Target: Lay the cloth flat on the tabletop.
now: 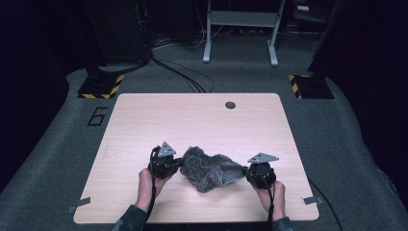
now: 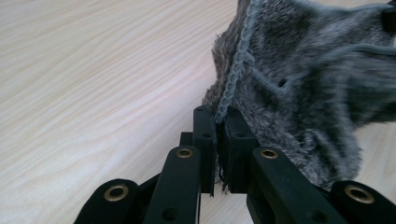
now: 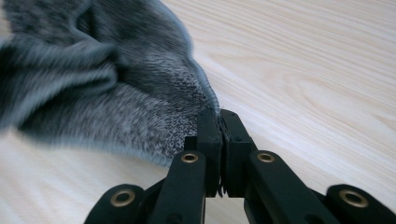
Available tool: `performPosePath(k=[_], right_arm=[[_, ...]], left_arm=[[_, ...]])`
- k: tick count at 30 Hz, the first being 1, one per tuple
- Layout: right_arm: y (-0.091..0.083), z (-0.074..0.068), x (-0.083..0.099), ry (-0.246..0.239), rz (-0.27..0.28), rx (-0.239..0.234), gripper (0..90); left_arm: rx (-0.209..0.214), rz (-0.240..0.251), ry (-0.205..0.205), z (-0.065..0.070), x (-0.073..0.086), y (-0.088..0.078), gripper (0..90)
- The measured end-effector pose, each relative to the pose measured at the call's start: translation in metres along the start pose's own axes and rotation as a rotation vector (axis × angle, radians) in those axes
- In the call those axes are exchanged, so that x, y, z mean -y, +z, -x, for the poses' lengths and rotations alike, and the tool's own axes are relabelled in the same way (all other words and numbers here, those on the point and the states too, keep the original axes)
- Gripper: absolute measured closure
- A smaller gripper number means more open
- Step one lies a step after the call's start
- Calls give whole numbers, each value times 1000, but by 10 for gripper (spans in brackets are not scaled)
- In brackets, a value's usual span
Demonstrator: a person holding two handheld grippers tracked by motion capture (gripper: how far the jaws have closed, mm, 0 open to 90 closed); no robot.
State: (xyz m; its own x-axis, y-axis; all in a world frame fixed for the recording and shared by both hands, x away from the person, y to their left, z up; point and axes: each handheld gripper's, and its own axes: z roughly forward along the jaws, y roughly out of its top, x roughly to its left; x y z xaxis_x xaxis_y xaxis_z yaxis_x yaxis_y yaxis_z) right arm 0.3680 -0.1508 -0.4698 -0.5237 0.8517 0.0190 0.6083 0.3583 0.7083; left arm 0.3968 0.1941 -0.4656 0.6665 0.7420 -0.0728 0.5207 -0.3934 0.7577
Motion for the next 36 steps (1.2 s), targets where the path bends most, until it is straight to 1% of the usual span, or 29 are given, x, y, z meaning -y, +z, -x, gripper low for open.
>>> performPosePath(k=[1,2,3,4,5,6,7,9,10,11,12,13,15,16,17,19,21,23,24,26,27,29,30,31,32,33,34,35,36], right_arm=[[1,5,1,-18,-6,7,882],[4,7,2,1,-6,12,882],[6,9,3,4,-12,14,881],[10,11,3,15,-28,12,878],[13,13,4,17,-35,11,854],[16,14,4,16,-42,13,808],[17,14,3,22,-54,18,791],[15,13,2,35,-35,13,754],[12,13,1,25,-24,11,729],[9,12,0,31,-16,9,720],[6,11,-2,24,0,4,704],[2,10,-3,19,6,0,672],[-3,7,-6,19,19,-26,650],[-5,5,-8,20,24,-30,638],[-6,3,-9,9,25,-26,628],[-3,1,-10,15,18,-33,609],[5,1,-11,23,-7,-42,588],[15,0,-10,18,-26,-45,555],[20,-2,-11,27,-31,-42,535],[30,-3,-10,16,-52,-31,528],[34,-4,-10,11,-53,-30,524],[41,-6,-11,10,-72,-10,528],[44,-6,-11,-7,-76,-6,535],[48,-6,-11,-10,-88,-1,545],[51,-7,-11,-1,-100,-4,571],[54,-7,-10,-13,-112,-10,594],[57,-7,-9,-23,-118,-4,623],[59,-8,-9,-29,-124,-2,652],[61,-8,-8,-27,-119,-7,677]], left_arm=[[-3,-12,-9,-2,1,1,846],[-4,-22,-13,-4,2,2,841],[-9,-30,-31,-6,4,4,832],[-3,-47,-39,-7,5,6,813],[-9,-50,-45,-8,7,8,773],[-3,-58,-49,-9,7,7,723],[-4,-62,-53,-10,8,7,683],[-25,-53,-46,-7,7,4,565],[-18,-48,-40,-7,7,2,543],[-21,-49,-31,-6,5,0,512],[-28,-40,-36,-4,4,0,464],[-23,-39,-29,-4,2,-1,432],[-26,-35,-22,-2,-2,0,395],[-23,-33,-18,-2,-4,1,370],[-20,-32,-17,0,-6,3,359],[-23,-40,2,4,-12,8,353],[-30,-55,26,9,-17,15,347],[-39,-76,44,13,-21,25,340],[-42,-93,47,14,-22,29,338],[-47,-129,62,17,-23,39,333],[-63,-158,77,18,-24,44,333],[-65,-189,79,21,-22,53,337],[-75,-209,86,22,-21,57,364],[-81,-229,92,23,-20,59,403],[-68,-242,97,23,-19,61,447],[-76,-255,108,24,-18,63,514],[-69,-257,114,25,-16,64,567],[-63,-252,121,26,-15,64,642],[-57,-249,125,27,-14,64,702]])
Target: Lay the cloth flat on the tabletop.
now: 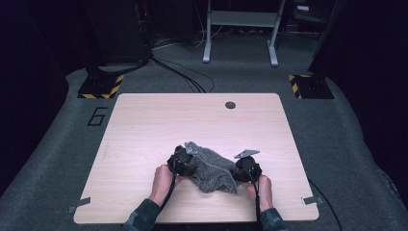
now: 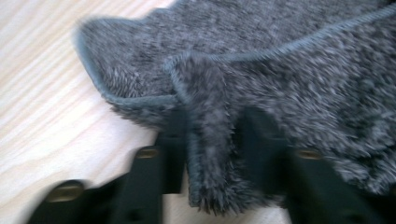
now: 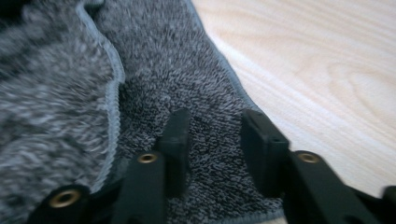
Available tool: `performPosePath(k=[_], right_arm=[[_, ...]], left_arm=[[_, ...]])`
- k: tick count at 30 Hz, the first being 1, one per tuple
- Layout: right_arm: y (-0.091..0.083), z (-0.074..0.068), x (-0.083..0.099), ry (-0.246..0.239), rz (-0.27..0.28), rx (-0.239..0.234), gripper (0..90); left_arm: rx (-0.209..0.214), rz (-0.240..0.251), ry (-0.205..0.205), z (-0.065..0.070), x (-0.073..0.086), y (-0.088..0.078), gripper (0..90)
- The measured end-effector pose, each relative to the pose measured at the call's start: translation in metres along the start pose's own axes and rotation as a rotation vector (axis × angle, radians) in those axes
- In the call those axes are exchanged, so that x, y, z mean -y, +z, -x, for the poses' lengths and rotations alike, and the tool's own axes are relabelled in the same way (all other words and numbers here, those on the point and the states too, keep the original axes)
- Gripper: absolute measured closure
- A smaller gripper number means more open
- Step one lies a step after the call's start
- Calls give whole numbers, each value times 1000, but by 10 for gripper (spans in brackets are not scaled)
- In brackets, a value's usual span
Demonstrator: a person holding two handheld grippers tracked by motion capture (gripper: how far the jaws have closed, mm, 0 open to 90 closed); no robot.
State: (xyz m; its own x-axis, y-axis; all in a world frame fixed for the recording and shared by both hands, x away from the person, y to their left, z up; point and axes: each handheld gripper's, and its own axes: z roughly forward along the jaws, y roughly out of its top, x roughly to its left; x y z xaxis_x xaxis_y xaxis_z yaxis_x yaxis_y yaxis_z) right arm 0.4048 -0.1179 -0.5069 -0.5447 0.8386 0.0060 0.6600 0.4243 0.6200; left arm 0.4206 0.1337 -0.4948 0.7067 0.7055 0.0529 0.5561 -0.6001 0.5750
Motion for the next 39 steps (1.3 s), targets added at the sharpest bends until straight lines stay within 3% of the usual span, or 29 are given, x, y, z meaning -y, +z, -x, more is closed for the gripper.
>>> performPosePath(k=[2,6,12,18,25,29,31,34,37,39], right_arm=[[0,1,0,-2,0,-6,731],[-1,3,1,2,5,-8,846],[-2,7,2,35,6,19,866],[-3,16,1,34,10,39,867],[-8,28,-1,48,22,69,867],[-9,35,-1,77,30,74,867],[-5,38,-2,71,20,68,862],[0,37,-2,70,1,65,769],[-8,38,-5,93,18,46,630],[-21,38,-8,107,48,34,563]], left_arm=[[-1,14,9,2,1,-1,803],[32,37,0,-1,4,-8,839],[64,102,-32,-8,12,-25,832],[133,144,-49,-8,25,-42,832],[186,136,-69,-6,54,-53,833],[204,100,-96,-7,69,-51,827],[209,90,-110,-9,72,-50,785],[193,94,-123,-11,70,-52,574],[171,123,-149,-14,63,-58,425],[166,132,-159,-17,58,-61,377]])
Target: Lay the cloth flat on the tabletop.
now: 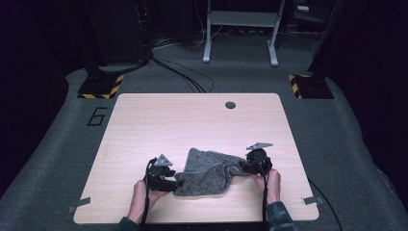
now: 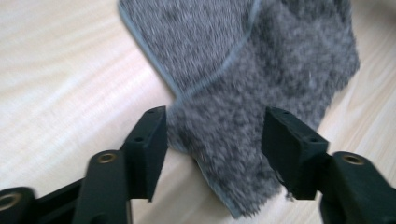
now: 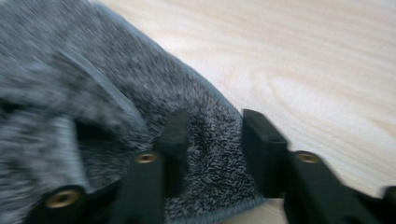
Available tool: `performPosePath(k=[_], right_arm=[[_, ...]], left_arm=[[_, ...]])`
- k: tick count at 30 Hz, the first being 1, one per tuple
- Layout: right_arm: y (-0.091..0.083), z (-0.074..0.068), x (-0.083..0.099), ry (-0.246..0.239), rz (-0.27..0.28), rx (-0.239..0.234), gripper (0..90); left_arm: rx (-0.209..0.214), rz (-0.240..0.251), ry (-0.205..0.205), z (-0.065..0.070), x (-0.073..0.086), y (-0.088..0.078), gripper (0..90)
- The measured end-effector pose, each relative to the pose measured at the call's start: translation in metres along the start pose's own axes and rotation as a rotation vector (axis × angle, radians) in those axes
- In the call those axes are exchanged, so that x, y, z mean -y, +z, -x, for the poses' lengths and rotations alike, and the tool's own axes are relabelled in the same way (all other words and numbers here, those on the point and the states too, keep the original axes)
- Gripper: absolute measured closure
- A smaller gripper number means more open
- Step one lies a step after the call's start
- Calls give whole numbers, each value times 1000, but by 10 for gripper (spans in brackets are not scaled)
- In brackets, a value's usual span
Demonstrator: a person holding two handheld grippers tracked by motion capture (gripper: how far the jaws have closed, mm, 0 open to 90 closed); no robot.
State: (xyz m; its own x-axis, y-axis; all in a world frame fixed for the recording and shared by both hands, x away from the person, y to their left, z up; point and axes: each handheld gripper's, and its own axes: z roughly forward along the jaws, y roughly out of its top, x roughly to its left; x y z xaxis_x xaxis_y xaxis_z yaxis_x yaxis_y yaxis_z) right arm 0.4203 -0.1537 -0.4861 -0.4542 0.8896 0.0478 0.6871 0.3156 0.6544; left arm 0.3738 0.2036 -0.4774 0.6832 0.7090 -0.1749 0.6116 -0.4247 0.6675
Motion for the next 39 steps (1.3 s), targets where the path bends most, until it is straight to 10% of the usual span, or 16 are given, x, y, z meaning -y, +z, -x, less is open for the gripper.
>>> performPosePath(k=[5,10,17,22,34,39], right_arm=[[-32,-7,-16,16,82,-84,428],[-21,-33,-27,-39,1,-178,401],[17,-46,-19,-65,-123,-213,719],[14,-44,-14,-70,-96,-207,818],[-45,-41,-2,-119,69,-165,805],[-64,-44,14,-136,60,-161,764]], left_arm=[[-41,-21,13,-6,-12,7,311],[-70,-112,37,-4,-14,27,330],[-76,-154,58,-1,-10,40,642],[-71,-114,63,2,-11,37,785],[-27,26,71,7,-9,4,771],[21,24,95,16,-5,-3,760]])
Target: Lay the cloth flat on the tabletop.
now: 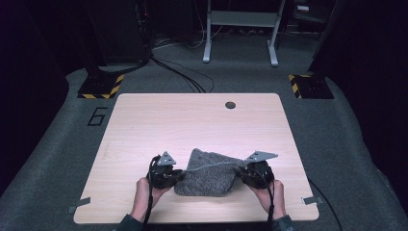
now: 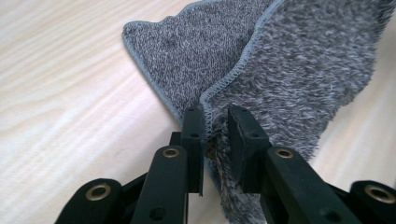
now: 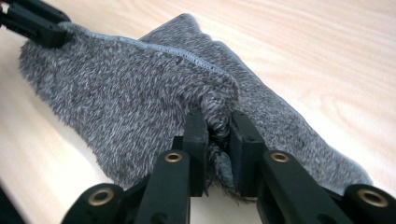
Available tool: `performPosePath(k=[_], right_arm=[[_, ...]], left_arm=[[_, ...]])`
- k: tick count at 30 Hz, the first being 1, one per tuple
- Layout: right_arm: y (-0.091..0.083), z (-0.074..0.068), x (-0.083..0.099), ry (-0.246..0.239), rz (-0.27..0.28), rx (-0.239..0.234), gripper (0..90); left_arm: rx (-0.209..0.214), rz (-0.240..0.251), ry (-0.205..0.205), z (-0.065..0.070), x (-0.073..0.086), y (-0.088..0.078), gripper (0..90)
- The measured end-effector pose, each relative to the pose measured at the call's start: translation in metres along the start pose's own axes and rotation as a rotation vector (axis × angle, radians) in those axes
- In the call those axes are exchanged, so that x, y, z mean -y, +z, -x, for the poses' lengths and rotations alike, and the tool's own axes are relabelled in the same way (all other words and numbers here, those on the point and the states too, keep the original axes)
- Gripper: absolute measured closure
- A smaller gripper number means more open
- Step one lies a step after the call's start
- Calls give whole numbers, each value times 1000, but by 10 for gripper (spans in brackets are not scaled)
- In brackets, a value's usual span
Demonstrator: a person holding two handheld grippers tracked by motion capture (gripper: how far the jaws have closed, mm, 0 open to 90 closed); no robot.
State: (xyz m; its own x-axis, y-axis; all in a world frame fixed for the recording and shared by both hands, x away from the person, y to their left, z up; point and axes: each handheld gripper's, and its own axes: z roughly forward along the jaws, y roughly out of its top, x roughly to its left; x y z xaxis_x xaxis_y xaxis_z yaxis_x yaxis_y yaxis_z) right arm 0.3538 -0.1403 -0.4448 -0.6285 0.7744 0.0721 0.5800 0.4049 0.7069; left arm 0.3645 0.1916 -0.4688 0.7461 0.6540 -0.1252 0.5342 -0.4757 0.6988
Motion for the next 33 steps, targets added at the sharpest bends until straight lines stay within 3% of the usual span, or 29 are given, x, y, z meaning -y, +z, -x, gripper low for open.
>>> performPosePath(k=[5,7,9,11,13,15,19,20,22,25,28,30,33], right_arm=[[-6,-6,20,-5,-44,3,719],[-6,-5,30,-6,-81,-11,709],[-6,-5,37,-15,-120,-23,685],[-3,-4,45,3,-161,-30,650],[-4,2,51,21,-196,-56,565],[-9,10,54,62,-172,-80,488],[-20,26,48,141,-67,-44,450],[-19,29,46,163,-55,-26,443],[-12,36,40,197,-36,7,447],[8,43,34,198,-80,64,486],[32,47,31,183,-165,116,585],[44,49,30,190,-186,127,656],[49,51,26,173,-169,133,725]], left_arm=[[83,-13,10,10,6,1,748],[124,-51,18,15,9,5,741],[134,-97,32,19,13,10,722],[148,-133,32,18,17,15,664],[143,-127,6,15,17,14,547],[104,-88,-22,8,13,9,409],[62,-33,-53,-7,-6,9,318],[38,-26,-57,-9,-11,13,318],[14,-46,-26,-11,-21,26,331],[-20,-101,8,-11,-29,51,373],[-31,-154,37,-12,-30,71,477],[-41,-146,38,-11,-28,76,553],[-56,-145,48,-12,-27,75,680]])
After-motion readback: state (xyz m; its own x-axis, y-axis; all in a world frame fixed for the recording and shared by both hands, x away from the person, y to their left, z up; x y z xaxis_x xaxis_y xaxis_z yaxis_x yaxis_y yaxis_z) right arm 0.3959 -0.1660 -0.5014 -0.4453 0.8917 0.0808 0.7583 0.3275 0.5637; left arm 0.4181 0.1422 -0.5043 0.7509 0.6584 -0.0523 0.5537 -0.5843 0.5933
